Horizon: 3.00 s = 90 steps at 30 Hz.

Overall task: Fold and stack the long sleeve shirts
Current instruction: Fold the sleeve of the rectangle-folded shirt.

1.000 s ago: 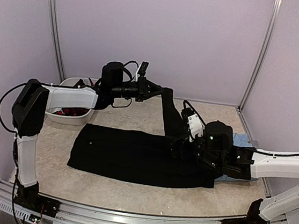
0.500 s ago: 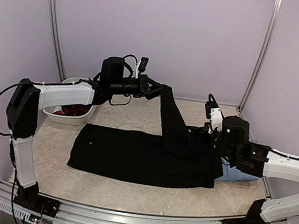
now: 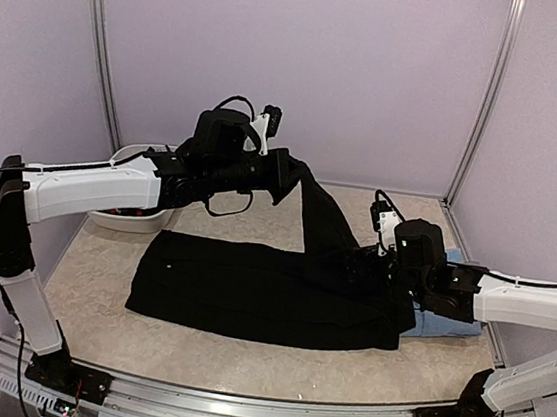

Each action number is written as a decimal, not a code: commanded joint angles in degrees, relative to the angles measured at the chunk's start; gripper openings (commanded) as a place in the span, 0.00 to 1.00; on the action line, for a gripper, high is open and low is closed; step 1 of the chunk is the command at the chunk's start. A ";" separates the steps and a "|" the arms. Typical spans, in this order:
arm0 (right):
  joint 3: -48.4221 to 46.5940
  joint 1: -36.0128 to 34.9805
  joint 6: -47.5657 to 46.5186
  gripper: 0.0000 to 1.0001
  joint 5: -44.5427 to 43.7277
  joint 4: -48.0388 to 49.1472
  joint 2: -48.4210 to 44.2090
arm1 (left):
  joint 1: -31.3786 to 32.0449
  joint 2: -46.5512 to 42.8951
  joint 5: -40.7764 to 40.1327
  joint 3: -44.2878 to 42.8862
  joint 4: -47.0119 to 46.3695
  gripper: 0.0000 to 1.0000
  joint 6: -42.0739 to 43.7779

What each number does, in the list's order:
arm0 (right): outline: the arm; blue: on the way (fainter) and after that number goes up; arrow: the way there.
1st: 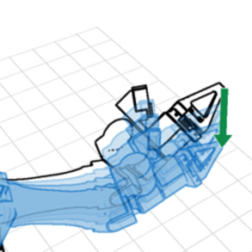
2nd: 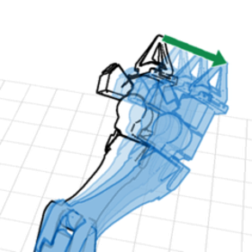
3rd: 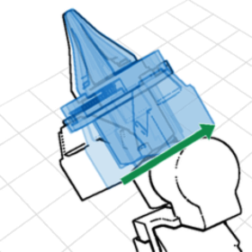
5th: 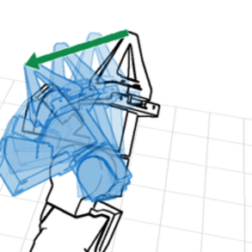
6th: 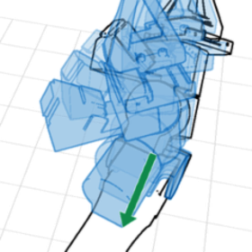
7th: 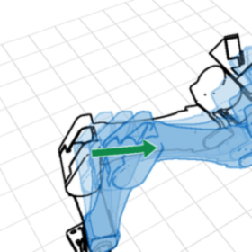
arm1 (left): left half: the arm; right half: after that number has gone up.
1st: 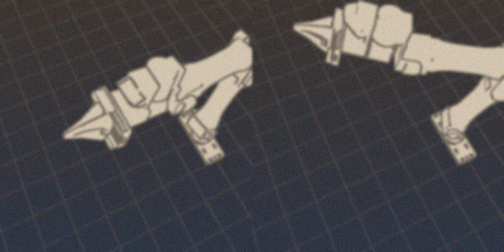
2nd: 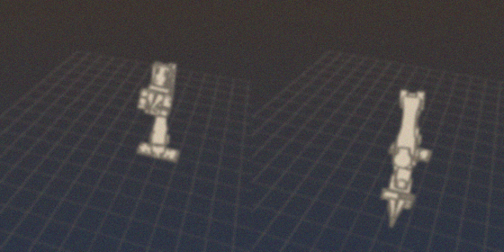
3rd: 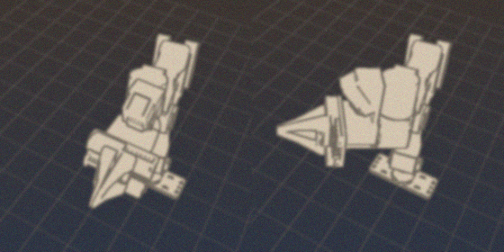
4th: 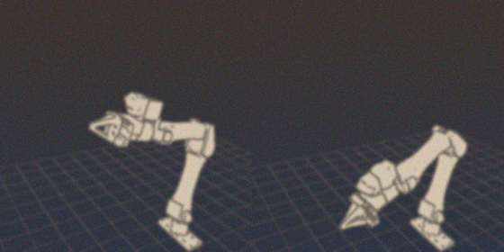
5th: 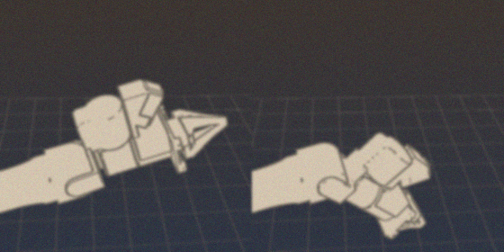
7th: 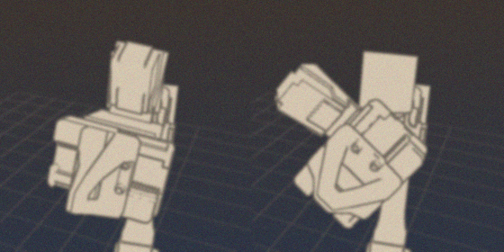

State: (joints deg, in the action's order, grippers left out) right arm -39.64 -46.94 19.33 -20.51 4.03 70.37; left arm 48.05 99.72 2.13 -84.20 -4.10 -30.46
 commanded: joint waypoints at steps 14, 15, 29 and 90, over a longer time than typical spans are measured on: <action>-2.93 5.04 1.39 0.87 7.54 -3.68 6.28 | 1.69 -0.46 -23.61 6.34 8.45 0.00 9.36; -3.03 5.15 1.41 0.87 8.14 -3.68 6.72 | 1.63 -0.91 -23.91 7.40 8.08 0.00 9.41; -4.79 6.77 0.63 0.87 9.29 -6.24 10.42 | 1.69 -5.26 -28.71 16.61 7.97 0.00 9.46; -16.38 5.12 -7.07 0.85 20.42 -2.92 21.82 | -13.01 -29.94 20.73 57.93 -17.31 0.97 -37.71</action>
State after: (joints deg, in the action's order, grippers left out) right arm -52.36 -40.47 14.48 -2.04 -0.95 89.56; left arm 37.04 70.57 10.44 -31.33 -8.56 -51.16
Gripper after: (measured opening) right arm 0.855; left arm 0.967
